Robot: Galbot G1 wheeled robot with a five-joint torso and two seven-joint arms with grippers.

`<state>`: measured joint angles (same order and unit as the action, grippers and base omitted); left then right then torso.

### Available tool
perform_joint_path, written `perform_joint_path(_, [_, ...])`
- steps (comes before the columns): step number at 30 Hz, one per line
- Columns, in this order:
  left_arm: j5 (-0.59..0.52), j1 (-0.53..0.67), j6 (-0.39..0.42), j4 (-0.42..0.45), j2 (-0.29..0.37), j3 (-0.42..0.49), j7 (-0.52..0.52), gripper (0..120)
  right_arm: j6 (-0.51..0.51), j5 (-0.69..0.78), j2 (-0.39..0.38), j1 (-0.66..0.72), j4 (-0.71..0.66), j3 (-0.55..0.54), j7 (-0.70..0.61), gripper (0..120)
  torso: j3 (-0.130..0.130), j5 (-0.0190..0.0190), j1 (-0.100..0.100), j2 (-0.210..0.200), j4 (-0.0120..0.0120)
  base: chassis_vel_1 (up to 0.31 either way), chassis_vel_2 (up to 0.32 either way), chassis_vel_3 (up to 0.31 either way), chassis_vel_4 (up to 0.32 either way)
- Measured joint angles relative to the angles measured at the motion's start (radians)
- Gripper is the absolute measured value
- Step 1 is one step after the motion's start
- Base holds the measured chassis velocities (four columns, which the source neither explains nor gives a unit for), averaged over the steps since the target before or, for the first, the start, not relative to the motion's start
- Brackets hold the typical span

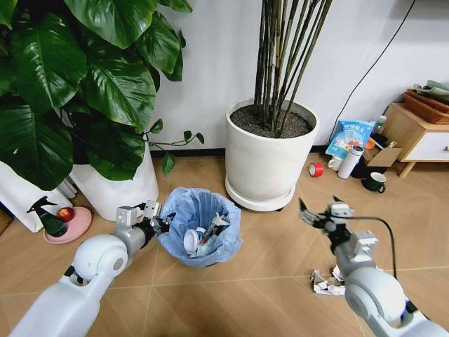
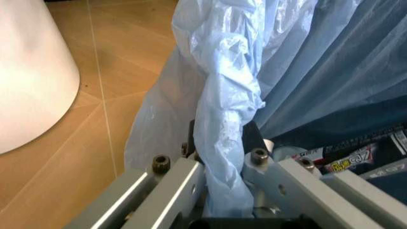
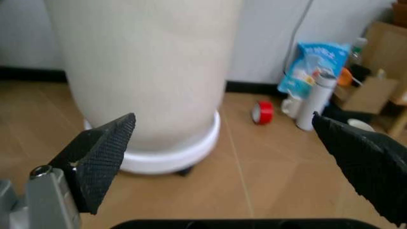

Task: Pick up the trash bin and place the garbage on the floor into it.

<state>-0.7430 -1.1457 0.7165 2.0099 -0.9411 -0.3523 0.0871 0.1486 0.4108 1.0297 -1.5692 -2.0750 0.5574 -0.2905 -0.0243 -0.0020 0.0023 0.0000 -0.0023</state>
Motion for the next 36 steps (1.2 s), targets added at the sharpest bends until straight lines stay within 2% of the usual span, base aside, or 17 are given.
perform_joint_path(2, [0.002,-0.003,-0.001,0.003,-0.003,-0.001,0.000,0,-0.034,-0.052,0.070,-0.031,0.061,0.050,0.036,100,0.000,-0.0004,0.000,0.000,-0.0003,0.000,0.000,0.000,0.000])
perform_joint_path(5, [0.004,-0.012,-0.003,0.010,-0.005,-0.004,0.000,0,-0.063,-0.085,0.172,-0.049,0.141,0.099,0.048,100,0.000,0.0009,0.000,0.000,-0.0004,0.000,0.000,0.000,0.000])
perform_joint_path(6, [0.004,-0.012,-0.003,0.010,-0.005,-0.004,0.000,0,-0.063,-0.085,0.172,-0.049,0.141,0.099,0.048,100,0.000,0.0009,0.000,0.000,-0.0004,0.000,0.000,0.000,0.000])
perform_joint_path(9, [-0.001,-0.015,-0.003,0.022,-0.005,-0.003,0.007,0,-0.083,-0.112,0.255,-0.082,0.206,0.162,0.044,100,0.000,0.0001,0.000,0.000,-0.0004,0.000,0.000,0.000,0.000])
perform_joint_path(18, [-0.003,-0.016,-0.003,0.027,-0.016,0.008,0.016,0,-0.093,-0.121,0.358,-0.090,0.299,0.204,-0.008,100,0.000,0.0001,0.000,0.000,-0.0002,0.000,0.000,0.000,0.000])
perform_joint_path(25, [-0.001,-0.021,-0.003,0.027,-0.015,0.011,0.016,0,-0.165,-0.160,0.371,-0.083,0.406,0.251,0.096,100,0.000,0.0003,0.000,0.000,-0.0003,0.000,0.000,0.000,0.000])
perform_joint_path(36, [-0.001,-0.030,-0.001,0.037,-0.010,0.017,0.019,0,-0.222,-0.162,0.331,-0.054,0.537,0.286,0.254,100,0.000,0.0002,0.000,0.000,-0.0003,0.000,0.000,0.000,0.000])
